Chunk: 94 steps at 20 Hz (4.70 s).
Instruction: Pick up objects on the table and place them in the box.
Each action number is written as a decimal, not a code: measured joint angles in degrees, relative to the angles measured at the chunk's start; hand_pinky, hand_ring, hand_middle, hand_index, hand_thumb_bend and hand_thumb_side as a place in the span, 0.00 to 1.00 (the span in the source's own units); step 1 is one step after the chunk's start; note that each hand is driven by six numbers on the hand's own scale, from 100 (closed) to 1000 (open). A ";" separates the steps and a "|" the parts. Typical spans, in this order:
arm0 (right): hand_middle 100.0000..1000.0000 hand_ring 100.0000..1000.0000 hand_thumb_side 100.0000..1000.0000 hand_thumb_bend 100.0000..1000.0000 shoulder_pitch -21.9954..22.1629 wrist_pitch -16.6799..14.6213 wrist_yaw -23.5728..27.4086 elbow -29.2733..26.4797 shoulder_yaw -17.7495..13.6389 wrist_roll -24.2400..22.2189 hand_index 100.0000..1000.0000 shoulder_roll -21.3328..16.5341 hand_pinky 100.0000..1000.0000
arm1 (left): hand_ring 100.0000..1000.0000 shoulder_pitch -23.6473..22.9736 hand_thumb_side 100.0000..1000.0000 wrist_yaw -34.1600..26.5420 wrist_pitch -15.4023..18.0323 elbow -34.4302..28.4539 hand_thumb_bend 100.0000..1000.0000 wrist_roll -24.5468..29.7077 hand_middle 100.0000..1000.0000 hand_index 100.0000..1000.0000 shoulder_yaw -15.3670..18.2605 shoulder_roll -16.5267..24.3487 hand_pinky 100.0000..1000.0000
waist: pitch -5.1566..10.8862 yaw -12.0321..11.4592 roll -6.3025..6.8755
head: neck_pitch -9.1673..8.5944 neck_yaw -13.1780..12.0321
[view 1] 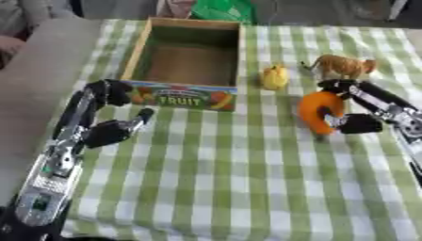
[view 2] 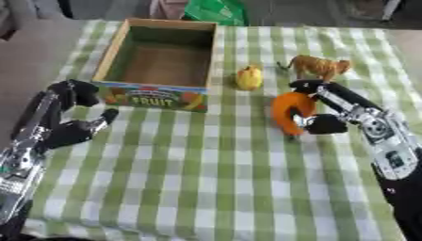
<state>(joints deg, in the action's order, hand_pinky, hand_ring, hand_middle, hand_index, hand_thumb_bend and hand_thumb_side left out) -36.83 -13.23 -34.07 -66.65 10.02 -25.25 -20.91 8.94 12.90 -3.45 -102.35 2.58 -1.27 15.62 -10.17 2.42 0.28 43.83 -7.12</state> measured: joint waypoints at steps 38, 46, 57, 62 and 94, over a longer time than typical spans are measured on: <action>0.25 0.58 0.00 0.00 -20.13 4.46 -6.11 3.77 -2.53 19.52 0.34 4.22 0.63 | 0.56 1.59 0.07 -0.83 0.53 -0.34 0.49 1.76 0.41 0.61 -1.76 -0.09 0.65 | 0.50 -5.21 0.28 | 0.00 1.96; 0.24 0.58 0.00 0.00 -24.91 6.00 -12.93 12.11 -6.44 24.95 0.34 9.07 0.63 | 0.56 4.80 0.07 -1.42 0.99 -0.67 0.49 3.84 0.41 0.61 -3.89 -1.08 0.65 | -0.93 -10.40 -0.31 | -1.13 5.13; 0.39 0.63 0.00 0.00 -26.49 8.01 -20.27 19.12 -9.48 33.04 0.55 14.92 0.66 | 0.56 6.76 0.07 -2.29 1.45 -1.04 0.50 6.22 0.41 0.61 -5.97 -1.56 0.65 | -2.10 -14.91 -0.51 | -3.01 8.73; 0.67 0.76 0.02 0.00 -26.13 6.41 -23.08 20.69 -8.77 31.80 0.80 16.82 0.72 | 0.56 6.82 0.07 -2.34 1.43 -1.04 0.50 6.49 0.41 0.61 -6.01 -1.59 0.64 | -2.22 -14.98 -0.52 | -3.10 8.85; 0.82 0.84 0.00 0.03 -23.75 -2.37 -13.05 7.18 -4.83 13.14 0.95 5.05 0.78 | 0.56 4.50 0.07 -2.15 1.28 -0.97 0.51 5.78 0.41 0.61 -5.43 -1.96 0.64 | -0.40 -8.26 -0.15 | -2.17 5.90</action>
<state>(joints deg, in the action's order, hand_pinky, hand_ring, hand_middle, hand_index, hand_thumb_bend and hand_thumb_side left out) -60.58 -15.60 -47.13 -59.47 5.20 -12.12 -15.86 13.44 10.75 -2.16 -103.32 8.36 -6.69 13.65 -10.57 -5.84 0.12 41.65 -1.22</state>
